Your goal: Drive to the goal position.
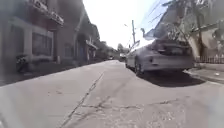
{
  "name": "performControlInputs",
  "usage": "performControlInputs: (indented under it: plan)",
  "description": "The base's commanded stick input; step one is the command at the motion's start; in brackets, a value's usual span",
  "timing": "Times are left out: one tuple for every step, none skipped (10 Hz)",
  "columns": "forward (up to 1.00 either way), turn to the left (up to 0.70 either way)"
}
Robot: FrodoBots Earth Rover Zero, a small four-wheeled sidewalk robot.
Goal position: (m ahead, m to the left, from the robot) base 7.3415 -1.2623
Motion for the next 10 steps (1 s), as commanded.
performControlInputs:
  plan:
    - [0.85, 0.0]
    - [0.85, 0.0]
    - [0.85, 0.0]
    - [0.85, 0.0]
    - [0.85, 0.0]
    - [0.85, 0.0]
    - [0.85, 0.0]
    - [0.85, 0.0]
    - [0.85, 0.0]
    - [0.85, 0.0]
